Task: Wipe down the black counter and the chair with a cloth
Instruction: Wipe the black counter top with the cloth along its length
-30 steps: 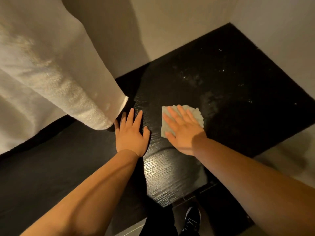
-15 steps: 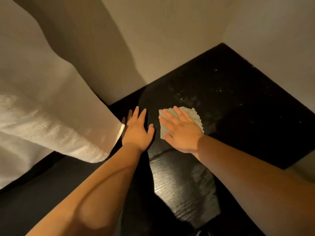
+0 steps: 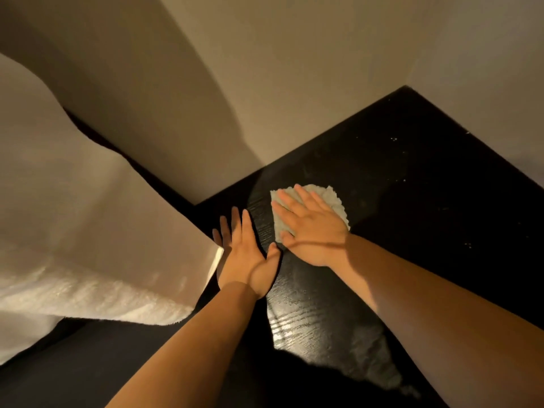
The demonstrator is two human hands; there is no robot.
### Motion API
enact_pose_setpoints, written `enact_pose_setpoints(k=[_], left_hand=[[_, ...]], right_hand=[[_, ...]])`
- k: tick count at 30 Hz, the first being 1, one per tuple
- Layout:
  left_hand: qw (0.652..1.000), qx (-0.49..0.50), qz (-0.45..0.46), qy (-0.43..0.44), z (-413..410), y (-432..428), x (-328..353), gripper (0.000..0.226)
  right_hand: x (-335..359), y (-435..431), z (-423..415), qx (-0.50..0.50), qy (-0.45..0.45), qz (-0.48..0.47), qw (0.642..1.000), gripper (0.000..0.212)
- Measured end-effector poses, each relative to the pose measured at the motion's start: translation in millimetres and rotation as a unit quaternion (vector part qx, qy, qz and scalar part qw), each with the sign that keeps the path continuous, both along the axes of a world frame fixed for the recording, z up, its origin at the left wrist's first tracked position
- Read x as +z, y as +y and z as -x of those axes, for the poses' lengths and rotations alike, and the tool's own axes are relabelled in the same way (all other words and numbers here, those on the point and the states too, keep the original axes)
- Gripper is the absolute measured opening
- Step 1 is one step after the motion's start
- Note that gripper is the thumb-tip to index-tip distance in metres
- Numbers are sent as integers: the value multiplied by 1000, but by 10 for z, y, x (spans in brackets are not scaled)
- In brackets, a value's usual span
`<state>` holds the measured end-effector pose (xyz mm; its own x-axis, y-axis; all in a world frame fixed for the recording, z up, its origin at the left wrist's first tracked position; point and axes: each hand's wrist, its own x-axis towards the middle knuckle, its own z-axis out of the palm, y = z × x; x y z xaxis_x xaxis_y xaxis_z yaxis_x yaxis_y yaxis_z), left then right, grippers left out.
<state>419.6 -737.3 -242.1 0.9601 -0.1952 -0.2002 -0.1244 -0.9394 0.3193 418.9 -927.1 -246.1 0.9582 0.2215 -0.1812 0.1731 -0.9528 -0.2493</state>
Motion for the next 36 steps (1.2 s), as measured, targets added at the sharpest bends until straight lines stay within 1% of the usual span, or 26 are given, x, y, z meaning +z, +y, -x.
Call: enact_pose_setpoints(k=[2, 3, 6, 8, 9, 10, 13, 16, 18, 21, 23, 24, 25, 28, 30, 31, 33, 36], left_hand=[[1000, -2, -1, -6, -7, 7, -14, 93], [1000, -4, 0, -6, -11, 9, -14, 93], [1000, -6, 4, -11, -12, 8, -9, 93], [1000, -11, -1, -12, -14, 9, -3, 93], [1000, -12, -6, -10, -10, 13, -4, 93], [1000, -13, -13, -9, -10, 16, -8, 94], [1000, -17, -13, 2, -25, 14, -10, 96], [1000, -16, -13, 2, -30, 9, -17, 96], [1000, -13, -16, -5, -29, 11, -9, 95], [1000, -2, -6, -1, -28, 10, 2, 94], [1000, -4, -7, 2, -33, 3, 0, 94], [1000, -6, -11, -1, -32, 4, -1, 95], [1000, -7, -15, -5, -34, -1, 1, 95], [1000, -15, -8, 2, -39, 6, -2, 96], [1000, -14, -5, 4, -37, 11, -11, 97], [1000, -11, -5, 3, -37, 10, -10, 97], [1000, -5, -8, 2, -35, 6, -13, 96], [1000, 4, -1, 3, -26, 0, -6, 94]], right_hand=[[-2, -216, -225, 26, 15, 10, 999, 80], [5, -335, -357, 7, 16, 23, 1000, 81], [-11, -482, -666, -118, 3, 66, 991, 73], [0, -310, -696, -163, -1, 53, 985, 70], [22, -188, -663, -155, -5, 39, 987, 71], [31, -55, -627, -126, -10, 22, 992, 72], [40, 277, -552, -12, 1, 1, 1000, 73], [42, 174, -651, 30, 25, -6, 999, 79], [42, -157, -760, -4, 16, 13, 1000, 78], [60, -593, -867, -127, 3, 44, 991, 70], [87, -499, -862, -171, 14, 42, 984, 68], [108, -359, -836, -170, 15, 39, 984, 69], [118, -196, -798, -148, 16, 32, 988, 70], [86, 209, -598, -25, 5, 5, 1000, 73], [88, 184, -557, 13, 5, -9, 1000, 72], [83, 85, -584, 16, 7, -8, 1000, 71], [46, -187, -618, -28, 1, 21, 999, 70], [30, -509, -588, -150, 0, 82, 985, 69]])
